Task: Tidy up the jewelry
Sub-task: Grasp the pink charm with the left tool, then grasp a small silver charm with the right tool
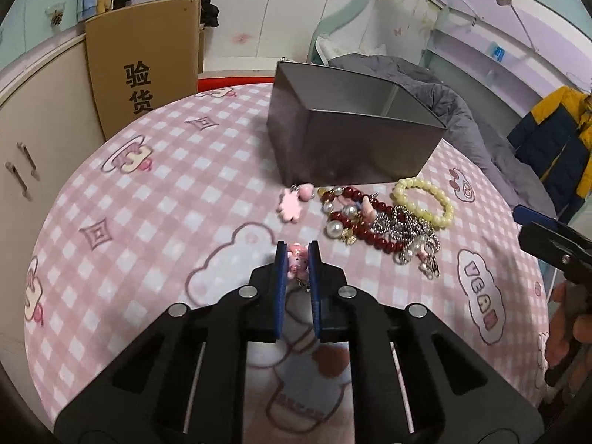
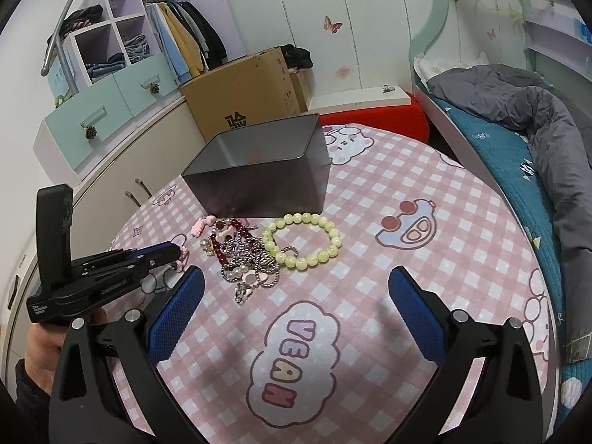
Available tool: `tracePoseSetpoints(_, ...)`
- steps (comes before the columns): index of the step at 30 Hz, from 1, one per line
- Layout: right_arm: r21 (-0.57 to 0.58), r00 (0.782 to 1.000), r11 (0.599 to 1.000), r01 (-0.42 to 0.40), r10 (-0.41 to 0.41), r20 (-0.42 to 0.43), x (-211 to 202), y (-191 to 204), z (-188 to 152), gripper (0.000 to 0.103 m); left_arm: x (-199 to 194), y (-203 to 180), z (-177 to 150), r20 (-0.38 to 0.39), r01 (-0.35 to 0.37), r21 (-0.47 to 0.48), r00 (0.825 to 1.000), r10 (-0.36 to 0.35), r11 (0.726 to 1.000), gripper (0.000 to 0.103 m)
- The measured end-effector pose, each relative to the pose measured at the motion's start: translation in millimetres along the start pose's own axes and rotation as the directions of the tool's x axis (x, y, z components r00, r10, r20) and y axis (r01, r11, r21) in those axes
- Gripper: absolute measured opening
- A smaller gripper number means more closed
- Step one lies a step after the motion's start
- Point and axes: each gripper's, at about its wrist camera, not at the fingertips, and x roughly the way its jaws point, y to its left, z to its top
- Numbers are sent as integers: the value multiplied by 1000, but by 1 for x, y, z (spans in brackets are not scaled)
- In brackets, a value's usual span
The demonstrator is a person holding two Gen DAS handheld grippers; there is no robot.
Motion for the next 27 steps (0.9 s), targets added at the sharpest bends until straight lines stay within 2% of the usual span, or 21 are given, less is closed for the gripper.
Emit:
tracePoseSetpoints(6, -23, 1000, 1000, -7, 7, -9, 3, 10, -1, 96, -22, 12, -4, 44, 11, -37, 999, -9, 999, 11)
tracePoseSetpoints(10, -44, 998, 999, -2, -1, -66, 16, 15, -5, 96, -38, 15, -4, 76, 18, -45, 997, -15, 999, 11)
tracePoseSetpoints(14, -99, 994, 994, -43, 33, -102, 25, 31, -12, 92, -51, 17, -4, 108, 49, -63, 993, -42, 997, 11)
tracePoseSetpoints(16, -113, 992, 991, -66, 53, -112, 30, 38, -13, 77, -55, 17, -5, 116, 61, -70, 992, -52, 996, 11)
tracePoseSetpoints(18, -123, 991, 990, -63, 48, -121, 37, 43, -13, 49, -58, 15, -6, 119, 67, -71, 991, -58, 995, 11)
tracePoseSetpoints(20, -145, 988, 988, -58, 36, -152, 51, 49, -14, 40, -59, 12, -8, 117, 73, -64, 991, -65, 995, 11)
tracePoseSetpoints(21, -166, 986, 985, -53, 25, -166, 57, 53, -16, 32, -58, 10, -9, 117, 74, -62, 991, -67, 995, 11)
tracePoseSetpoints(22, -194, 985, 980, -36, 2, -172, 61, 58, -18, 29, -58, 9, -10, 115, 76, -61, 991, -69, 995, 11)
tracePoseSetpoints(24, -237, 986, 971, 8, -48, -160, 60, 64, -20, 13, -58, 7, -10, 113, 80, -59, 991, -73, 995, 11)
tracePoseSetpoints(27, -231, 987, 973, 5, -42, -157, 52, 59, -23, 13, -60, 5, -10, 120, 83, -54, 990, -76, 995, 11)
